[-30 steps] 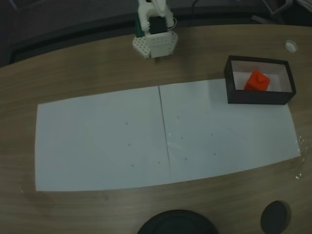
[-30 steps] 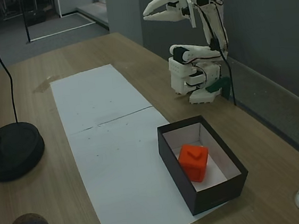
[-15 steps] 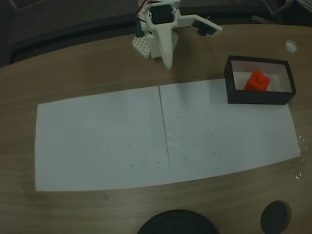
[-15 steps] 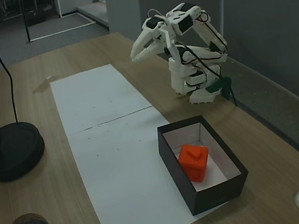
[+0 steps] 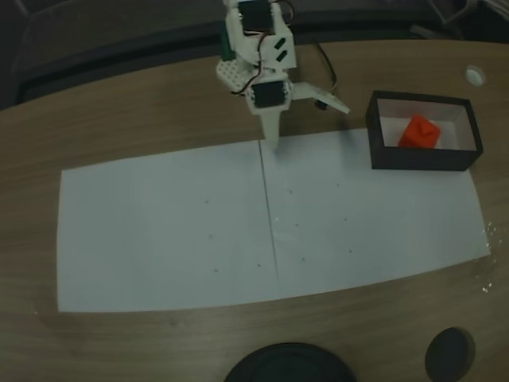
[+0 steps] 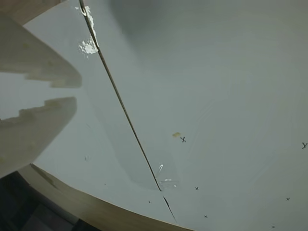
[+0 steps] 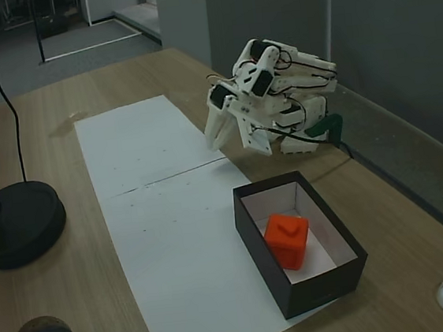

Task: Grab a orange square and put it in the box.

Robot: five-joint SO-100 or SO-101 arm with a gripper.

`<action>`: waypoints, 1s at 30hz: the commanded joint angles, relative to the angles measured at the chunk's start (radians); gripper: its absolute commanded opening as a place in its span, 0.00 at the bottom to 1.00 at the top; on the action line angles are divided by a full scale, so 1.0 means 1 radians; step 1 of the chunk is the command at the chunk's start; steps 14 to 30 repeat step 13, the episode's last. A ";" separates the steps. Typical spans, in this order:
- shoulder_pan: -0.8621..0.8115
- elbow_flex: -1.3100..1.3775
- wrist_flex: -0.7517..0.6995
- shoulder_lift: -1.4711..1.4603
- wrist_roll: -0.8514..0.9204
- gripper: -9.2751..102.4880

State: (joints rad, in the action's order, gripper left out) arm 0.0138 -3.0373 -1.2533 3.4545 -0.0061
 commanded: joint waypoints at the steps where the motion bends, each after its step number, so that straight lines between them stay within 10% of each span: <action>1: 0.008 0.037 -0.041 0.020 -0.002 0.08; 30: 0.009 0.037 -0.040 0.020 -0.003 0.08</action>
